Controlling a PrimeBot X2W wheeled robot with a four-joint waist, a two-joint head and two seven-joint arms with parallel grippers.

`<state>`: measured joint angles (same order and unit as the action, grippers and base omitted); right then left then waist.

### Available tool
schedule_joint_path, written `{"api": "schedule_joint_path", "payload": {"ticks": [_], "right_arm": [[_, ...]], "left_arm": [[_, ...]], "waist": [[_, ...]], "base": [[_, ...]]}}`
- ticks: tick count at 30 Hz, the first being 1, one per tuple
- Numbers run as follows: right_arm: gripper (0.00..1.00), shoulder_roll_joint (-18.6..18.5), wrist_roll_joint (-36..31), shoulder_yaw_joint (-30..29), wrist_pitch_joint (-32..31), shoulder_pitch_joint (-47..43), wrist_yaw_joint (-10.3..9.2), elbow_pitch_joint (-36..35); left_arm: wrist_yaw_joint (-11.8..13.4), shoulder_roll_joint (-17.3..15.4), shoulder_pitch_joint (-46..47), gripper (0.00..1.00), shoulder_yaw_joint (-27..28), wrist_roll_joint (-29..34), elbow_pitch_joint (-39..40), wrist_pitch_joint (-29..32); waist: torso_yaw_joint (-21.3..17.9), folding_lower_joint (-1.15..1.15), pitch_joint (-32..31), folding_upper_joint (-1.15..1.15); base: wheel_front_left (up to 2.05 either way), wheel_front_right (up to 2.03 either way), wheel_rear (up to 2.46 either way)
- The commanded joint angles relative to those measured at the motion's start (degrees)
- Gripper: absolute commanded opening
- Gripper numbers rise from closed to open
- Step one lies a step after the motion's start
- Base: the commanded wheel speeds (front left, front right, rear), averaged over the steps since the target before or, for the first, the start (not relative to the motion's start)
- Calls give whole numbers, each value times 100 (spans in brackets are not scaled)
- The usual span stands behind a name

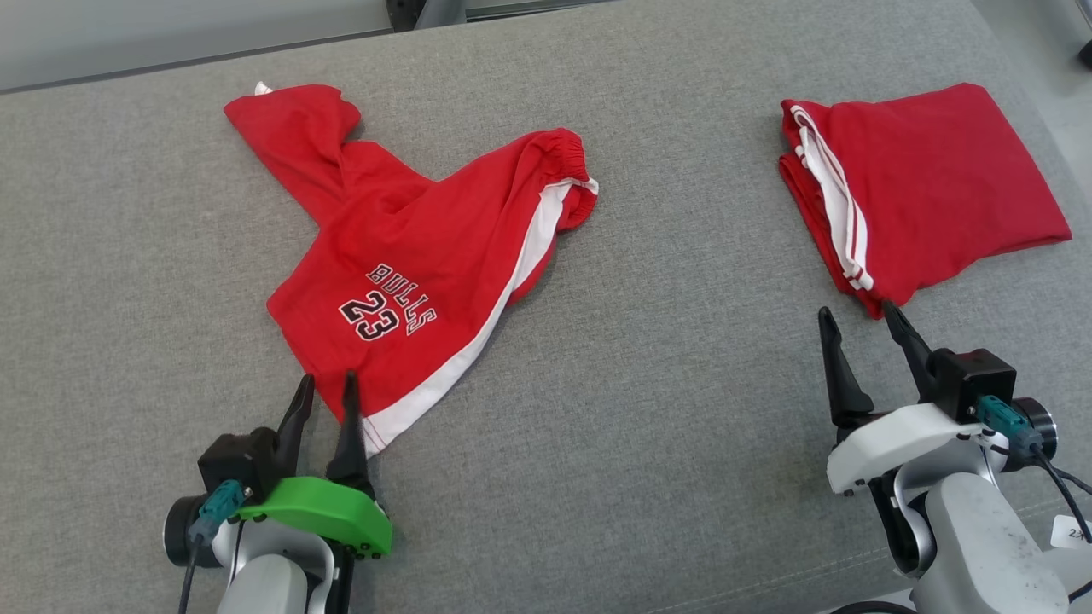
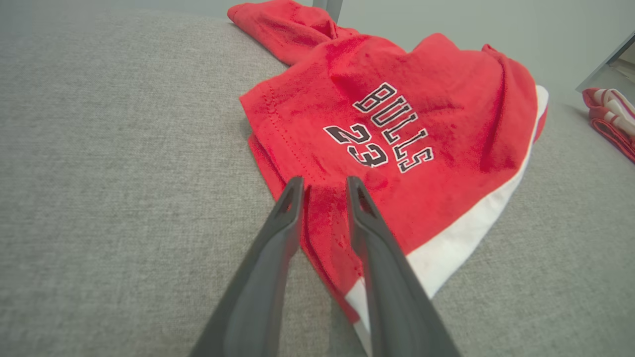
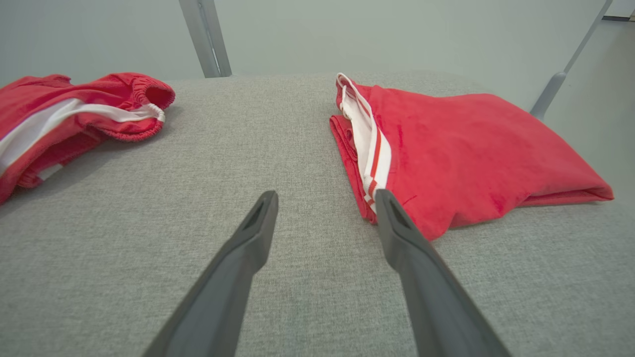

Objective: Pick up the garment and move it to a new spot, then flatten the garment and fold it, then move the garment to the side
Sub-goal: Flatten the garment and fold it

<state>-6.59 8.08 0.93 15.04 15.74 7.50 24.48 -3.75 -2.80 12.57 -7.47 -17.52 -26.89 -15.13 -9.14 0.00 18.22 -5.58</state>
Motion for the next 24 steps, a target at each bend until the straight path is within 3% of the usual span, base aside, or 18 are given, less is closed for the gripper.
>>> {"api": "schedule_joint_path", "payload": {"ticks": [1,11,13,19,24], "right_arm": [[100,-23,58,14,7,14,-4,29],[100,-32,53,25,7,0,-4,92],[100,-30,48,25,7,0,-4,96],[100,5,24,-4,7,-11,-4,101],[100,11,71,20,7,4,-4,133]], "left_arm": [[43,-21,-83,100,-44,-59,-53,3],[130,-21,35,100,-179,-105,-313,3],[106,-21,67,3,-215,-98,-359,3],[191,-24,87,0,-5,-46,-115,4],[264,-21,94,0,500,88,-18,4]], "waist": [[-9,0,-1,-1],[-91,0,29,-1],[-100,0,28,-1],[-87,0,39,-1],[-79,0,40,-1]], "base": [[0,0,0],[0,0,0],[0,0,0],[0,0,0],[0,0,0]]}}
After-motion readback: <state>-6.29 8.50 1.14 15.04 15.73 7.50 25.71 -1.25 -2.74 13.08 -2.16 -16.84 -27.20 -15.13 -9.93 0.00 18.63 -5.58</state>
